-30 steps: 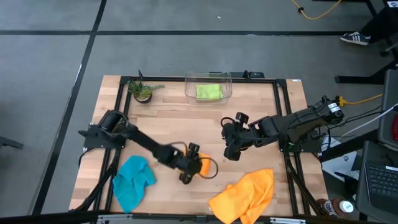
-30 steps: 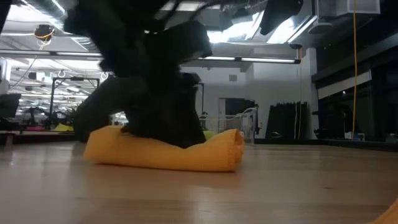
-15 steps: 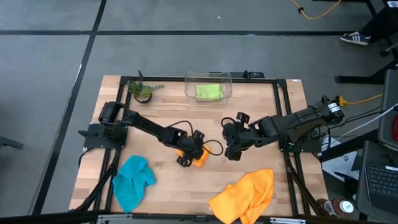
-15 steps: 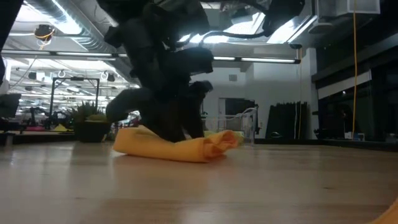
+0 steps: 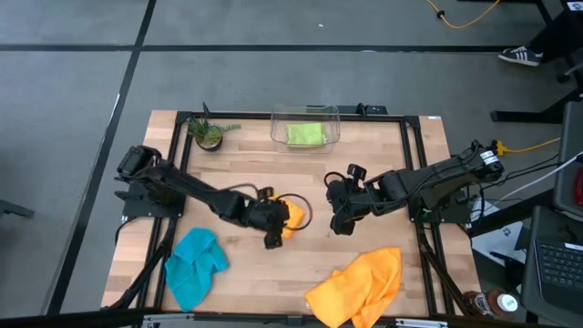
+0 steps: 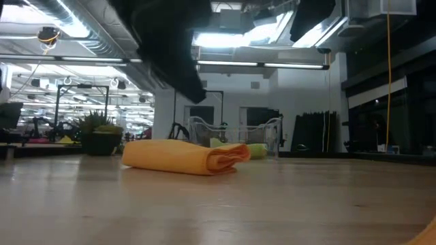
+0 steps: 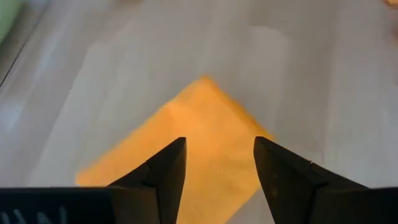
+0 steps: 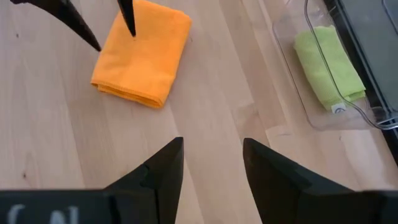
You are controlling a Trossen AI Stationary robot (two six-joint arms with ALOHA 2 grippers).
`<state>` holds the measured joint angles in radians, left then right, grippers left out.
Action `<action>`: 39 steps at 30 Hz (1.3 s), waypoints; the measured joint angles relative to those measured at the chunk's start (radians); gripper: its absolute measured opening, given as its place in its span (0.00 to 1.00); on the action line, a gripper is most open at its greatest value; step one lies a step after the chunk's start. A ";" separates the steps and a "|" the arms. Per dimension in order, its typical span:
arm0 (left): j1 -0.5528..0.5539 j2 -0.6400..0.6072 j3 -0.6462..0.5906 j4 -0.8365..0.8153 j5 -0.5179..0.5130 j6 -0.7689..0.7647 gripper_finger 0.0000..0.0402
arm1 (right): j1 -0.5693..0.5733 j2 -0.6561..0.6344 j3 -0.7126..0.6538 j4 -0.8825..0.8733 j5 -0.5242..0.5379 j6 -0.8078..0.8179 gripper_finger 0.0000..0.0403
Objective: Fold microfiber towels
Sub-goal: Fold the top orange microfiber cloth
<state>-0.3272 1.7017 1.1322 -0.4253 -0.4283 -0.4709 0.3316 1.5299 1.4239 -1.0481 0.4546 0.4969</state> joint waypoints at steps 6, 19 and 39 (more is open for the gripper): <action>-0.107 0.013 -0.114 0.031 -0.329 -0.450 0.45 | 0.000 0.000 0.000 0.000 0.006 0.000 0.42; -0.080 0.046 -0.336 0.471 -0.495 -0.538 0.45 | 0.000 0.000 0.000 0.004 0.050 -0.001 0.42; -0.015 0.221 -0.258 0.474 -0.236 -0.240 0.45 | 0.000 0.000 0.000 0.008 0.050 0.000 0.42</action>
<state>-0.3424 1.9222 0.8742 0.0486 -0.6643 -0.7108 0.3313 1.5299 1.4239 -1.0405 0.5045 0.4965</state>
